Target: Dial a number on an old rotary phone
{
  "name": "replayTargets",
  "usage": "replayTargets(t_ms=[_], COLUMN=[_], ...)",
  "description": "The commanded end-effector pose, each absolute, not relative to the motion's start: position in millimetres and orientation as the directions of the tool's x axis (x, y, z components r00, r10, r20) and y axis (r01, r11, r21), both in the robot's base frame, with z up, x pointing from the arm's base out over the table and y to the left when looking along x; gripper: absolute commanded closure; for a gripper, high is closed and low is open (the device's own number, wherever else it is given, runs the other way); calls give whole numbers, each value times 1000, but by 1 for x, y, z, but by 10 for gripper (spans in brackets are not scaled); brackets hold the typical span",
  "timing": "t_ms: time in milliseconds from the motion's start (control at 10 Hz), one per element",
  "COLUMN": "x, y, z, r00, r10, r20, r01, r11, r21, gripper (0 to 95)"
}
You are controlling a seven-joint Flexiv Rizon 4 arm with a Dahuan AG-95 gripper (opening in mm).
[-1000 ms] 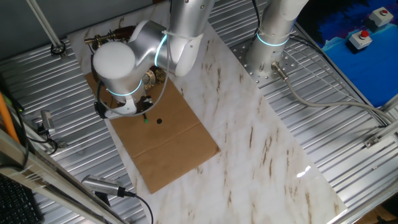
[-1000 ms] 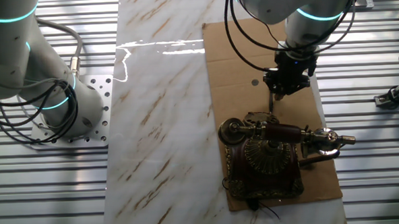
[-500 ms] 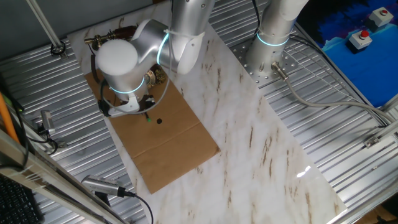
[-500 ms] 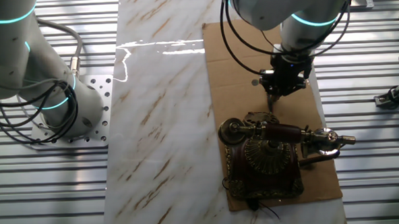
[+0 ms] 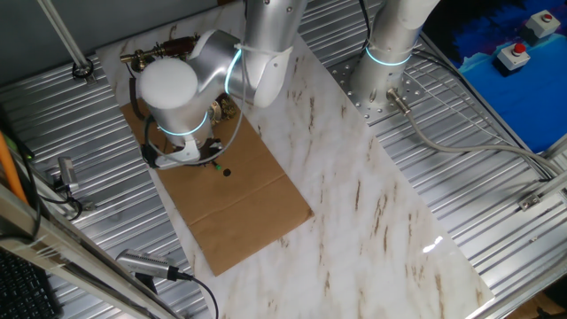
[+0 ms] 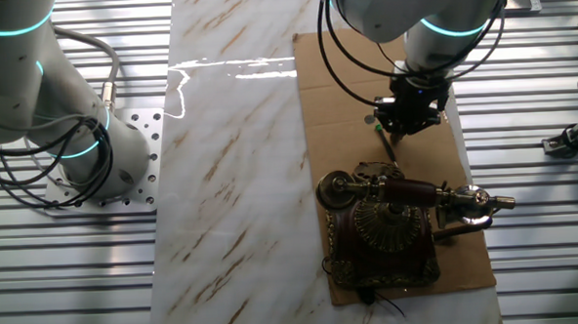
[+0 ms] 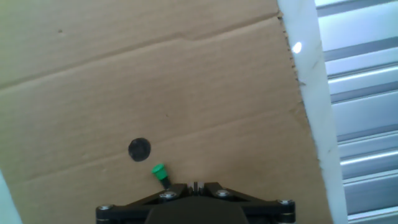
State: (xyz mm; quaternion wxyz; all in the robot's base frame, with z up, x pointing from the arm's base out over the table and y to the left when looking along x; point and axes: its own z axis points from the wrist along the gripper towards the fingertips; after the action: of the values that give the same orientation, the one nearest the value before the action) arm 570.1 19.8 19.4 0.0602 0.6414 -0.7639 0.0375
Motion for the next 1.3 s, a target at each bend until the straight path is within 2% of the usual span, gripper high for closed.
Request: replayTargets(t_ms=[100,300,400,800,1300], x=[566,563,562,553,545], y=[22,21,20,21,20], z=[23,27,28,26,21], r00=[-174,-160,-144,-74,-11], r10=[-975,-980,-984,-996,-999], r20=[138,118,105,56,44], r01=[-983,-985,-988,-995,-1000], r11=[181,166,149,77,11], r21=[33,42,46,59,17], gripper=[760,760,570,570,570])
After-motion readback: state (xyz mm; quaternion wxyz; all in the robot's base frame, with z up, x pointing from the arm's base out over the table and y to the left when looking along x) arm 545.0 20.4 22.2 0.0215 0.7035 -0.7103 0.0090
